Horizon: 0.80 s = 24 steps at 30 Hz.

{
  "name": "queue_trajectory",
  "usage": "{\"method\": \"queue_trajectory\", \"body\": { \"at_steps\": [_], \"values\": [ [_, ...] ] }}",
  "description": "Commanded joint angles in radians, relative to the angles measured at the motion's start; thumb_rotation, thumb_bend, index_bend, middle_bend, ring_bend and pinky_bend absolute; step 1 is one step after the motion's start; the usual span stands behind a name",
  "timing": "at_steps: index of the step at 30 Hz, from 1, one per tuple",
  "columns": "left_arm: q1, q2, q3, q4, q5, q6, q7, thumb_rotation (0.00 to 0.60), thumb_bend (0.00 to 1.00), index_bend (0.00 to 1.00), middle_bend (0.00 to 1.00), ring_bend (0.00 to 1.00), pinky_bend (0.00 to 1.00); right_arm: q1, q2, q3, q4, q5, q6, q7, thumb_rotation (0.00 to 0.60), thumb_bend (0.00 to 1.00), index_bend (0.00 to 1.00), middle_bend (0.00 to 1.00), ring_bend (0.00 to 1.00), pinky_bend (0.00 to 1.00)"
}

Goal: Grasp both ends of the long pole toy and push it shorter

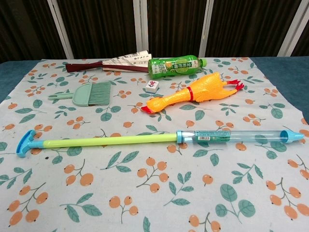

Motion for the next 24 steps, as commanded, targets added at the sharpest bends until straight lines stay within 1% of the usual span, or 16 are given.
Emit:
{"method": "queue_trajectory", "body": {
  "at_steps": [1, 24],
  "values": [
    [0.0, 0.0, 0.0, 0.0, -0.001, 0.0, 0.0, 0.6, 0.15, 0.0, 0.0, 0.0, 0.0, 0.0, 0.0, 0.0, 0.0, -0.001, 0.0, 0.0, 0.6, 0.4, 0.0, 0.0, 0.0, 0.0],
    [-0.006, 0.003, 0.003, -0.007, -0.001, -0.016, 0.007, 0.6, 0.15, 0.0, 0.0, 0.0, 0.0, 0.004, -0.003, 0.001, -0.005, 0.006, -0.009, -0.01, 0.6, 0.4, 0.0, 0.0, 0.0, 0.0]
  ]
}}
